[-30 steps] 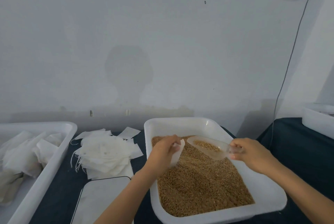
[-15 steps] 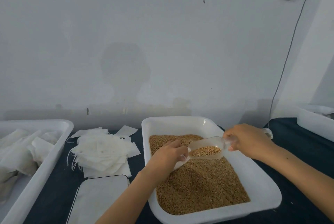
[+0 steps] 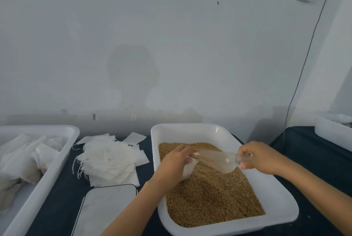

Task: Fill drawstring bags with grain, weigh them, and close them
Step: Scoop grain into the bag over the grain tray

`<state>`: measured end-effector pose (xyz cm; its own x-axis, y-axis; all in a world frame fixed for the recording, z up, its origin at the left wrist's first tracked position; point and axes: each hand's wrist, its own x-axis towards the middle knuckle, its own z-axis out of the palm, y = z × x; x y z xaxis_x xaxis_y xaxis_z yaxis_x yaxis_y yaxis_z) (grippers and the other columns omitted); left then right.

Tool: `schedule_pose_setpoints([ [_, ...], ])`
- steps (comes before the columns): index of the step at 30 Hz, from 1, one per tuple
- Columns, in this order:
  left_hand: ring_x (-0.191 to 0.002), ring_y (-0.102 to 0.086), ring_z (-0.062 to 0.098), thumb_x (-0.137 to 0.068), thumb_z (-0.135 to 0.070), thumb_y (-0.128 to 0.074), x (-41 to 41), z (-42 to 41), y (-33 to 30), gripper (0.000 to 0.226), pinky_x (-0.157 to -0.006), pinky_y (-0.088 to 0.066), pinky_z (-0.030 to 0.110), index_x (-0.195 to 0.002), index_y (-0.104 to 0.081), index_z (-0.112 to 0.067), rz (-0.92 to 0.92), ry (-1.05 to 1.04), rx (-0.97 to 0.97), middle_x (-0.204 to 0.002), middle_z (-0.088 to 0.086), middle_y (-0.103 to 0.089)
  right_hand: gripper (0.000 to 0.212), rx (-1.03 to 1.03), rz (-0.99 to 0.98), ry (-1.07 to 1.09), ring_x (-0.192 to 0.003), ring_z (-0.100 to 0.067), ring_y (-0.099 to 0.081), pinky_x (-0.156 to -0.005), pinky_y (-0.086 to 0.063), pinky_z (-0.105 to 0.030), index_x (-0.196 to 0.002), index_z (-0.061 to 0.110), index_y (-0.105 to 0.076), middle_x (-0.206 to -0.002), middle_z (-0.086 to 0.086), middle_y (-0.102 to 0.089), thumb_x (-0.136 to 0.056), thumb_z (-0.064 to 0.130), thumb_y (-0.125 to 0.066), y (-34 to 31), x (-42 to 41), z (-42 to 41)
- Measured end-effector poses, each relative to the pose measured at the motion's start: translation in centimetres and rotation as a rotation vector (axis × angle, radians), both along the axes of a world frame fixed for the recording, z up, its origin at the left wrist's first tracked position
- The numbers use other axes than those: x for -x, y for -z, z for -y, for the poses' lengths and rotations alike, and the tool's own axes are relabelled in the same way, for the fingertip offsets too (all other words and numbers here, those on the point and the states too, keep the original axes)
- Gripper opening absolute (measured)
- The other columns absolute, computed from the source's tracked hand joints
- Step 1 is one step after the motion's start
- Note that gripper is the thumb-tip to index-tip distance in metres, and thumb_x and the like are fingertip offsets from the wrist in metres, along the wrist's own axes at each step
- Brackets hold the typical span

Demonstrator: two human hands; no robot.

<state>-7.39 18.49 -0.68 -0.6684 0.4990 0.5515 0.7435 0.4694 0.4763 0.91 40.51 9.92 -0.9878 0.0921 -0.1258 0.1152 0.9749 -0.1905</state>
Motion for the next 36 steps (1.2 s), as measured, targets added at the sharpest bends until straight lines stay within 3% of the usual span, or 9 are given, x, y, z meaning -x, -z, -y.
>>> schedule_pose_setpoints([
  [4, -0.073, -0.044, -0.005, -0.099, -0.008, -0.041, 0.0, 0.3, -0.3, 0.018, -0.061, -0.034, 0.009, -0.091, -0.041, -0.024, 0.132, -0.066, -0.087, -0.087, -0.007, -0.05, 0.007, 0.21, 0.022, 0.082, -0.081, -0.005, -0.062, -0.068, -0.046, -0.016, -0.084, 0.015, -0.056, -0.091, 0.001, -0.066, -0.091, 0.016, -0.058, 2.2, -0.6, 0.3],
  [9, -0.059, -0.037, 0.003, -0.101, -0.014, -0.037, -0.2, 0.8, -1.4, 0.019, -0.054, -0.03, 0.015, -0.084, -0.042, -0.022, 0.351, -0.063, -0.377, -0.073, 0.001, -0.044, 0.022, 0.125, 0.015, 0.154, -0.058, -0.004, -0.041, -0.053, -0.034, -0.014, -0.076, 0.018, -0.04, -0.076, 0.003, -0.049, -0.098, 0.019, -0.045, 5.6, 0.5, 1.8],
  [14, -0.067, -0.042, 0.005, -0.1, -0.016, -0.041, -1.0, 1.6, -2.7, 0.021, -0.053, -0.036, 0.005, -0.079, -0.043, -0.016, 0.501, 0.007, -0.664, -0.079, -0.007, -0.046, 0.036, -0.074, 0.058, 0.184, -0.109, -0.02, -0.051, -0.088, -0.042, -0.026, -0.133, 0.006, -0.045, -0.137, -0.015, -0.042, -0.099, 0.015, -0.041, 9.4, 1.9, 3.5],
  [19, -0.069, -0.044, 0.01, -0.099, -0.023, -0.044, -2.1, 3.2, -4.8, 0.022, -0.064, -0.04, 0.023, -0.079, -0.043, -0.012, 0.495, 0.113, -0.774, -0.079, -0.005, -0.047, 0.057, -0.225, 0.074, 0.168, -0.136, -0.031, -0.027, -0.109, -0.028, -0.043, -0.146, 0.009, -0.024, -0.15, -0.014, -0.024, -0.096, 0.023, -0.047, 8.4, 2.0, 5.6],
  [21, -0.067, -0.045, 0.008, -0.098, -0.023, -0.045, -2.7, 4.2, -5.5, 0.021, -0.061, -0.039, 0.019, -0.081, -0.045, -0.011, 0.448, 0.133, -0.769, -0.078, -0.004, -0.049, 0.046, -0.043, -0.11, 0.101, -0.134, -0.028, -0.029, -0.109, -0.029, -0.041, -0.142, 0.011, -0.028, -0.146, -0.011, -0.029, -0.099, 0.021, -0.041, 6.6, 2.1, 6.8],
  [26, -0.066, -0.051, 0.006, -0.089, -0.03, -0.053, -4.3, 7.9, -6.6, 0.02, -0.059, -0.042, 0.015, -0.083, -0.049, -0.011, 0.404, 0.17, -0.821, -0.076, -0.008, -0.056, 0.021, 1.142, -0.305, -0.119, -0.095, -0.011, -0.067, -0.075, -0.054, -0.02, -0.098, 0.023, -0.063, -0.093, 0.006, -0.072, -0.093, 0.036, -0.046, 2.7, 0.0, 13.2],
  [30, -0.072, -0.055, 0.01, -0.089, -0.022, -0.059, -5.6, 11.3, -6.0, 0.015, -0.063, -0.046, 0.019, -0.083, -0.054, -0.009, 0.404, 0.196, -0.851, -0.083, 0.001, -0.06, 0.012, 1.244, -0.299, -0.162, -0.095, -0.023, -0.067, -0.086, -0.055, -0.043, -0.098, 0.019, -0.068, -0.097, -0.004, -0.073, -0.089, 0.022, -0.06, 3.2, -0.3, 18.4],
  [33, -0.082, -0.061, 0.012, -0.091, -0.021, -0.06, -6.3, 14.0, -4.4, 0.008, -0.068, -0.049, 0.019, -0.092, -0.057, -0.014, 0.366, 0.071, -0.832, -0.097, 0.001, -0.064, 0.012, 1.271, -0.411, -0.104, -0.091, -0.026, -0.068, -0.083, -0.055, -0.043, -0.088, 0.02, -0.07, -0.091, -0.004, -0.073, -0.087, 0.01, -0.064, 4.6, 0.1, 21.5],
  [36, -0.086, -0.065, 0.014, -0.081, -0.028, -0.068, -6.5, 16.4, -1.9, 0.035, -0.068, -0.05, 0.022, -0.111, -0.049, -0.024, 0.419, -0.153, -0.749, -0.106, -0.005, -0.061, 0.008, 1.242, -0.388, -0.069, -0.085, -0.02, -0.068, -0.075, -0.058, -0.037, -0.087, 0.018, -0.07, -0.087, -0.001, -0.073, -0.088, 0.013, -0.064, 7.0, 0.7, 23.9],
])
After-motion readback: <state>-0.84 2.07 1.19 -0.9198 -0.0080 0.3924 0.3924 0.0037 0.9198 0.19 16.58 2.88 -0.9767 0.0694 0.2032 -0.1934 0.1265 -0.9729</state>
